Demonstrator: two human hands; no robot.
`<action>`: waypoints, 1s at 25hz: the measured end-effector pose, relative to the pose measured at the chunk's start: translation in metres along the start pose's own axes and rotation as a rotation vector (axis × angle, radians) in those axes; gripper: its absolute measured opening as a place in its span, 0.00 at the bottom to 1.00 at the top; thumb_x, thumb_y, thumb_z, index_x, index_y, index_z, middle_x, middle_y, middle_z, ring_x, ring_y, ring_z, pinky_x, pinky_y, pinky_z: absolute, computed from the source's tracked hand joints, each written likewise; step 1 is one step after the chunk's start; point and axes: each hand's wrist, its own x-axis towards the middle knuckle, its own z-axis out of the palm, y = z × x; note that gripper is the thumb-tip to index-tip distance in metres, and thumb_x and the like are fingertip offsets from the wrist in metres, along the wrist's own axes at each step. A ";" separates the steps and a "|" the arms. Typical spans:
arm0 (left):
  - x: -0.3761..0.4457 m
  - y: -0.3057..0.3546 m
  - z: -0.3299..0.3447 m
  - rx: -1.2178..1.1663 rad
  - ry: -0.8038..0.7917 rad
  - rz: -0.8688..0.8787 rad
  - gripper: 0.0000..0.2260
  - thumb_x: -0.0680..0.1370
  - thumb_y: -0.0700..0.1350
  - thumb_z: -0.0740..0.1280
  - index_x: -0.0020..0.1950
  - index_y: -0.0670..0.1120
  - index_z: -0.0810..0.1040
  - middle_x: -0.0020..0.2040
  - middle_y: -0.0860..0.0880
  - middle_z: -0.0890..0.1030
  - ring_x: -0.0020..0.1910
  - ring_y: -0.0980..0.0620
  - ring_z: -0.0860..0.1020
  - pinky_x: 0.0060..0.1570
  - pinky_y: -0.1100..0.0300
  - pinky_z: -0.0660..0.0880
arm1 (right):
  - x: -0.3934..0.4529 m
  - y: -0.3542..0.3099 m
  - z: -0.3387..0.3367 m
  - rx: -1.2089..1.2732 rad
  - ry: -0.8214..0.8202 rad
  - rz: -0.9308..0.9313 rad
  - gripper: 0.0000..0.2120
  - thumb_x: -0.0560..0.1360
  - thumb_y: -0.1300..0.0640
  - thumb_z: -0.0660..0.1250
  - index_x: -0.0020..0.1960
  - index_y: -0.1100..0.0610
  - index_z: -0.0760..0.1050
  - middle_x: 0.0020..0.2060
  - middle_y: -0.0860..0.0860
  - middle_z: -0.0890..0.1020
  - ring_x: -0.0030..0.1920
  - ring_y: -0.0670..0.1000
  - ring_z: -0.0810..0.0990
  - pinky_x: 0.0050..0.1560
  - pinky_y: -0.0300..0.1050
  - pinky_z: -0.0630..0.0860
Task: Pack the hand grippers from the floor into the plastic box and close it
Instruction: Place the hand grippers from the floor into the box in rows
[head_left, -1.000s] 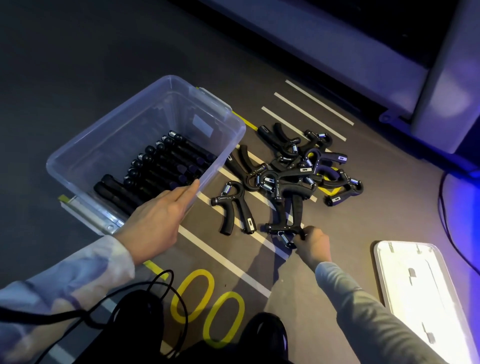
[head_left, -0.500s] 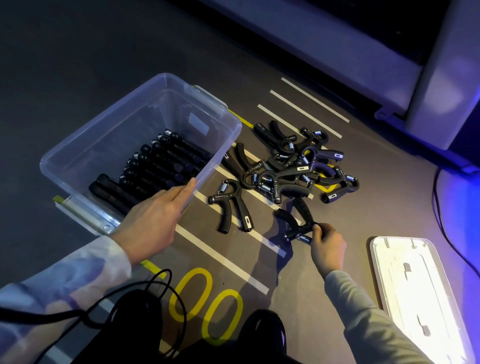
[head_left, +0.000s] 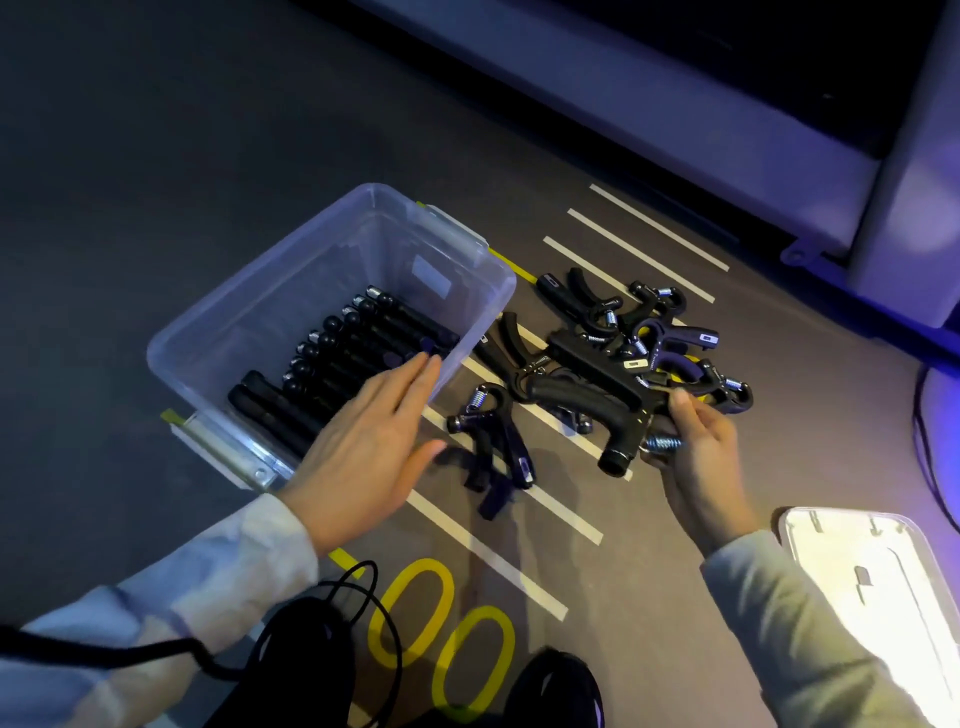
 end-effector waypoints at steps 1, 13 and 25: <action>0.003 0.004 -0.005 0.020 0.044 0.040 0.31 0.76 0.53 0.63 0.74 0.41 0.58 0.73 0.42 0.63 0.70 0.43 0.65 0.68 0.49 0.64 | 0.001 -0.011 0.018 -0.002 -0.068 -0.001 0.15 0.82 0.59 0.52 0.42 0.59 0.74 0.24 0.48 0.79 0.21 0.45 0.70 0.24 0.34 0.62; 0.009 -0.035 -0.051 0.109 0.317 -0.069 0.28 0.67 0.40 0.75 0.66 0.39 0.72 0.62 0.41 0.77 0.60 0.41 0.76 0.57 0.42 0.71 | -0.009 -0.091 0.170 -0.286 -0.501 0.046 0.15 0.80 0.60 0.58 0.36 0.61 0.72 0.21 0.51 0.74 0.17 0.46 0.70 0.19 0.32 0.61; 0.005 -0.045 -0.062 -0.512 0.478 -0.576 0.10 0.76 0.43 0.64 0.35 0.46 0.74 0.24 0.54 0.71 0.24 0.57 0.69 0.25 0.67 0.61 | -0.028 -0.079 0.236 -0.494 -0.774 -0.260 0.09 0.76 0.46 0.64 0.52 0.49 0.76 0.41 0.41 0.79 0.42 0.39 0.77 0.47 0.36 0.72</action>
